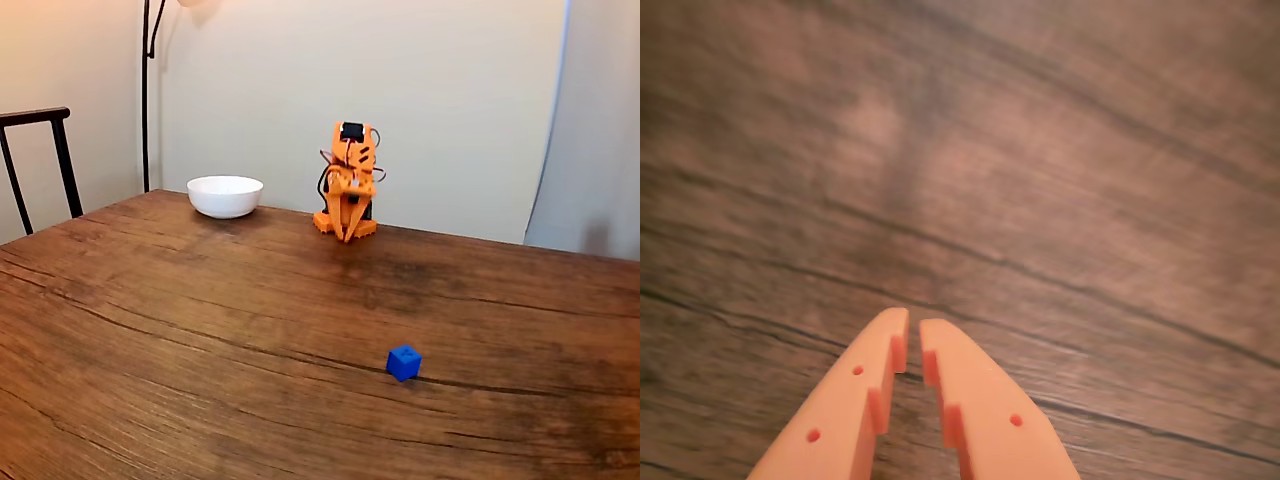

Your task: Grasp the cube and drop it in the bowl

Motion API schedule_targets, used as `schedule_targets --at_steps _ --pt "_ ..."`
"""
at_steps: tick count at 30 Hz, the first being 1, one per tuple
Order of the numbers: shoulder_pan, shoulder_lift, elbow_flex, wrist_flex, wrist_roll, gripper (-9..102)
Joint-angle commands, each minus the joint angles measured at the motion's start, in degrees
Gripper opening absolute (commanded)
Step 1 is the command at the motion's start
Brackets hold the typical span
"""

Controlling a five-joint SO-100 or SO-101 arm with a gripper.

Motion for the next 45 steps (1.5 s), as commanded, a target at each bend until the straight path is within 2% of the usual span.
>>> schedule_targets --at_steps 1,5,21,29,38,45 --pt "0.4 0.1 -6.7 3.2 0.1 0" --pt "1.8 0.0 -13.7 8.3 0.1 0" --pt "7.9 -0.2 -23.7 4.9 -2.5 0" --pt "11.6 -15.9 -35.9 4.7 1.1 0" --pt "10.7 -38.5 -51.9 -4.5 6.3 0" --pt "7.6 -48.3 -56.4 -12.0 6.3 0"
